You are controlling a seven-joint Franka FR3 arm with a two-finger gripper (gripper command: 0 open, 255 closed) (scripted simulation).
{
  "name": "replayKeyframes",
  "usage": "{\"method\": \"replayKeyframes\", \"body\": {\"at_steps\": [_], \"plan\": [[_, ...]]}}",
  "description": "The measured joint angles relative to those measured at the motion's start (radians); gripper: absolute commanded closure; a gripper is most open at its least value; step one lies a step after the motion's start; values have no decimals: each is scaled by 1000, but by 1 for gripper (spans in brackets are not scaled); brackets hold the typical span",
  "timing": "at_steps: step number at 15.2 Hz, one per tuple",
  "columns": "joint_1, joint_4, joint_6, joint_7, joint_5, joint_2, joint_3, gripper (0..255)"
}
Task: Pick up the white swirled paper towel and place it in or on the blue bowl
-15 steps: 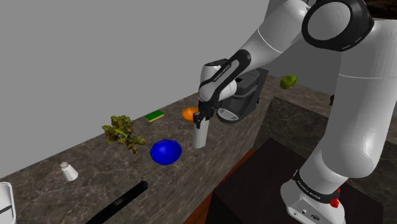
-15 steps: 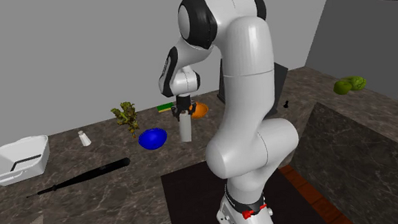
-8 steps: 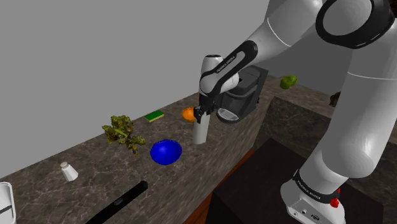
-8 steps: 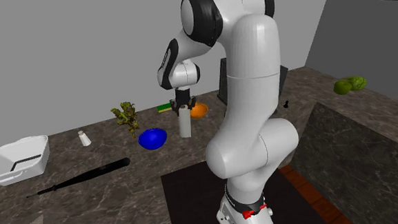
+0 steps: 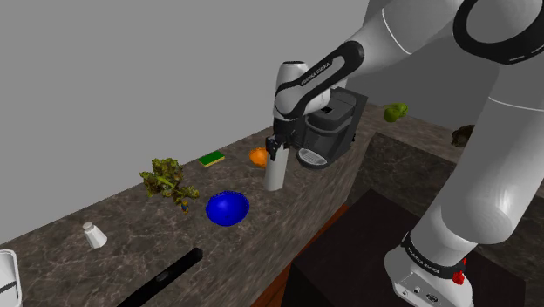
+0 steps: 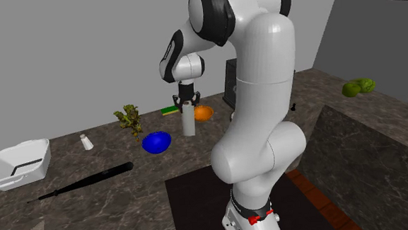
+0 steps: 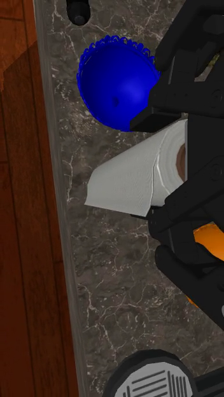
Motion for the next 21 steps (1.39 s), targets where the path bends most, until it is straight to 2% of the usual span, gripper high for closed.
{"method": "replayKeyframes", "body": {"at_steps": [8,14,21], "plan": [[11,40,-95,27,-4,-56,9,255],[79,164,-183,157,-18,-26,61,255],[165,365,-291,313,-45,62,116,255]]}}
